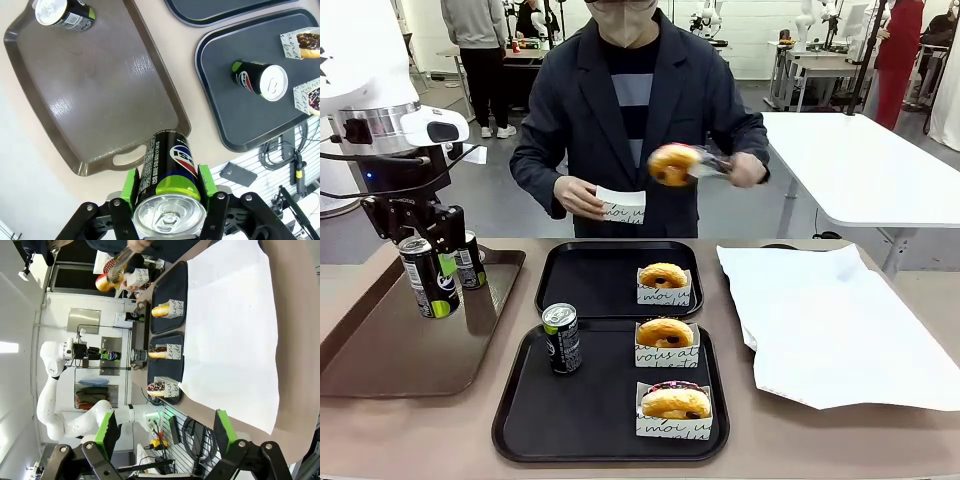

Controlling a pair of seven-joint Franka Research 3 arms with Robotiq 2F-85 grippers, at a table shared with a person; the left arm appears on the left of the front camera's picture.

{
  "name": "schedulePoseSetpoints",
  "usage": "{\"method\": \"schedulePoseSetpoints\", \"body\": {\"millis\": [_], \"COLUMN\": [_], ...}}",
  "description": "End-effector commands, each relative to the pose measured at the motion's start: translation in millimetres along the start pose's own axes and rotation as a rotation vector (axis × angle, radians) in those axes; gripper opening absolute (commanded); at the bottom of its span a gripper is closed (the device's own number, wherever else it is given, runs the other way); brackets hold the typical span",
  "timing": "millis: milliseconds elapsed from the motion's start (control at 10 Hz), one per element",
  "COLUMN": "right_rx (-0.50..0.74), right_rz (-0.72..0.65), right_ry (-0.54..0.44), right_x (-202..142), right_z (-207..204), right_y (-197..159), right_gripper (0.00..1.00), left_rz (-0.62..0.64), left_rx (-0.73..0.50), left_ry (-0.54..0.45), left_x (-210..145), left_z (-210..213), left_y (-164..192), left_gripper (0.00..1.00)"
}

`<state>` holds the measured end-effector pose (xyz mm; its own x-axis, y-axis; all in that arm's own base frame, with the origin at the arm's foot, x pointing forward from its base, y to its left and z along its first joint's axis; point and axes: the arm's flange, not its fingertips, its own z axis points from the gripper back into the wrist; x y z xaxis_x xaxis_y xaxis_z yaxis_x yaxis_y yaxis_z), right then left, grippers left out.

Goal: Set up donuts and drinks on trays.
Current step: Pick up one Pepsi coke from the Handle tray and place it on the Flat Tray without a Pepsi coke.

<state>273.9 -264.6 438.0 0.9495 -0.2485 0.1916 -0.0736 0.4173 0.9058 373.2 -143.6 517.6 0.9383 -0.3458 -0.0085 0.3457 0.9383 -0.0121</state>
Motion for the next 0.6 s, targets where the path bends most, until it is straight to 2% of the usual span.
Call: {"method": "schedulePoseSetpoints", "body": {"millis": [0, 100, 200, 400, 500], "right_rx": [0.026, 0.026, 0.026, 0.026, 0.026], "right_rz": [0.018, 0.018, 0.018, 0.018, 0.018], "right_ry": [-0.018, -0.018, -0.018, -0.018, -0.018], "right_x": [1, 1, 1, 1, 1], "right_z": [0, 0, 0, 0, 0], "right_y": [1, 1, 1, 1, 1], "right_gripper": [1.00, 1.00, 1.00, 1.00, 1.00], "left_rz": [-0.015, 0.000, -0.035, -0.029, 0.000], "left_rx": [0.000, 0.000, 0.010, 0.047, -0.027], "left_ry": [-0.019, 0.000, -0.023, -0.053, -0.044], "left_x": [-2, 0, 20, 68, 94], "left_z": [4, 0, 2, -1, 2], "left_y": [0, 0, -8, -27, -34], "left_gripper": [0.58, 0.58, 0.58, 0.58, 0.58]}}
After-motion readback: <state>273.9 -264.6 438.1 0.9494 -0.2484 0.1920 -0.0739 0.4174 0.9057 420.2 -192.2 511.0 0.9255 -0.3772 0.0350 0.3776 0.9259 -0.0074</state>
